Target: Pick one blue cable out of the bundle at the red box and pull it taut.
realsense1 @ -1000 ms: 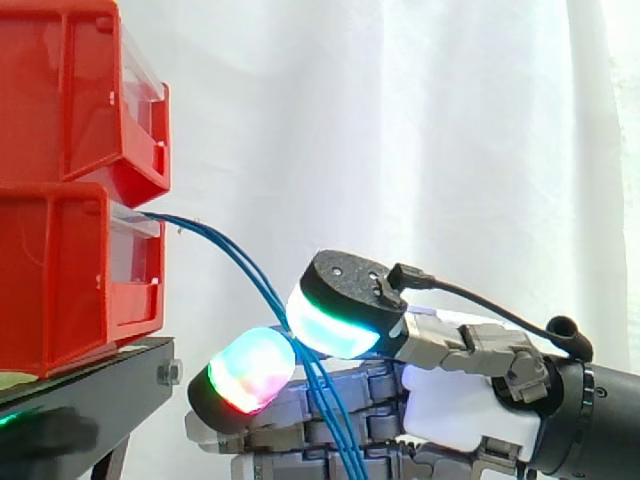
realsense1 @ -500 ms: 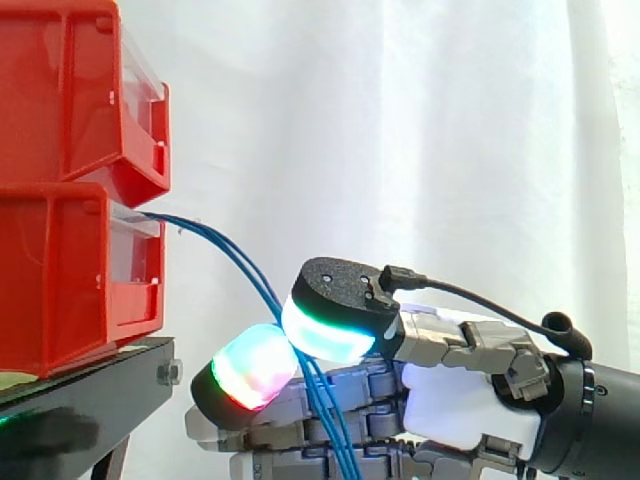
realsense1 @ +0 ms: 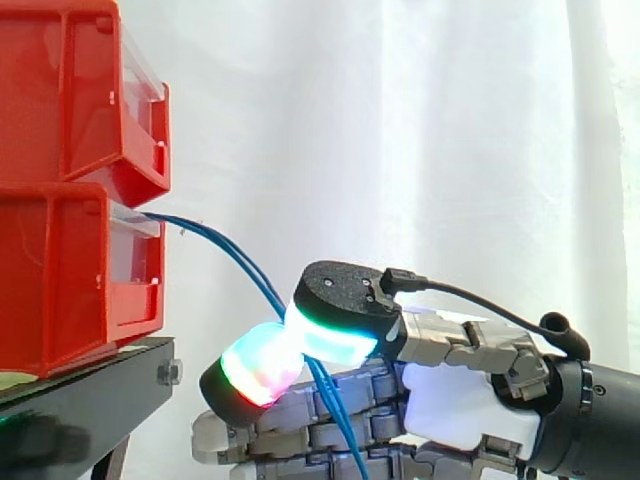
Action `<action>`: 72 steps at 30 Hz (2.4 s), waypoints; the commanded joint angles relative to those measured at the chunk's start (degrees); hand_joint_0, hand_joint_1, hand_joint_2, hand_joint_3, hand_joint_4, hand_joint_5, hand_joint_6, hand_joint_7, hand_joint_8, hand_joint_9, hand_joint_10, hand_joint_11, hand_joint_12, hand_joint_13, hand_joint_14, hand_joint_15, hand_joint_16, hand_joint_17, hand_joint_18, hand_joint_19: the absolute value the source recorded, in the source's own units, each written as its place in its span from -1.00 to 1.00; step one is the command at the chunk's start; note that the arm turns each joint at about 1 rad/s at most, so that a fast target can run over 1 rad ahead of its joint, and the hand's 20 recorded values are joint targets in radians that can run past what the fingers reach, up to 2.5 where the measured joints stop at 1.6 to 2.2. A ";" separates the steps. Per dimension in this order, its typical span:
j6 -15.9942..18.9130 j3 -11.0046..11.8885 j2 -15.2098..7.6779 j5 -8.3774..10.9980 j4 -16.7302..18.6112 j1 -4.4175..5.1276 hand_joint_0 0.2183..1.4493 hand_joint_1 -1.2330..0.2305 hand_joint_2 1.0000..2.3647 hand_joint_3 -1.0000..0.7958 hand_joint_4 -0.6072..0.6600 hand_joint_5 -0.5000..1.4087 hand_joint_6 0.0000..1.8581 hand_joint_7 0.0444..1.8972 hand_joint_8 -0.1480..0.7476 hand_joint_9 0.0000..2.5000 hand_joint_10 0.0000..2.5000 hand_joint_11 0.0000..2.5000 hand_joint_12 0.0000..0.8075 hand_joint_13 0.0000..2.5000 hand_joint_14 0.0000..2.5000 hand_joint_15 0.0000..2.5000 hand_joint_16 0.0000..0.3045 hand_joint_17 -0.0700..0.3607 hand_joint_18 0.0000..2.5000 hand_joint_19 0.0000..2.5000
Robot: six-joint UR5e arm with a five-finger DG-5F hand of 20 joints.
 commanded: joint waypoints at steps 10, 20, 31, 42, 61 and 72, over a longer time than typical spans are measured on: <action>2.74 0.00 2.12 -0.63 -7.18 -0.15 -0.29 -0.41 -0.97 0.03 0.05 -0.66 -0.03 -0.14 0.09 -0.52 -0.99 -0.77 -0.11 -0.77 -1.00 -0.94 -0.64 -0.10 -0.76 -0.95; 2.92 0.00 4.23 -0.63 -14.47 -0.15 -0.27 -0.47 -0.97 -0.07 0.09 -0.66 -0.05 -0.17 0.08 -0.53 -0.99 -0.77 -0.09 -0.78 -1.00 -0.96 -0.63 -0.09 -0.77 -0.96; 2.92 0.00 7.04 -0.45 -22.12 -0.23 -0.24 -0.52 -0.98 -0.21 0.12 -0.67 -0.05 -0.15 0.07 -0.55 -0.99 -0.77 -0.10 -0.80 -1.00 -0.96 -0.63 -0.09 -0.78 -0.96; 2.83 0.00 7.66 -0.36 -25.20 -0.15 -0.47 -0.41 -1.00 -0.44 0.23 -0.67 -0.07 -0.15 0.08 -0.56 -1.00 -0.78 -0.07 -0.83 -1.00 -0.94 -0.61 -0.06 -0.84 -0.91; 3.00 1.05 7.75 -0.63 -25.20 -0.15 -0.41 -0.19 -0.98 -0.12 0.19 -0.65 -0.08 -0.05 0.11 -0.53 -0.99 -0.78 -0.11 -0.83 -1.00 -0.94 -0.63 -0.09 -0.86 -0.90; 2.92 2.37 7.75 -0.54 -25.37 -0.23 -0.32 -0.40 -0.98 -0.14 0.20 -0.67 -0.05 -0.09 0.07 -0.56 -1.00 -0.78 -0.11 -0.82 -1.00 -0.95 -0.63 -0.09 -0.83 -0.94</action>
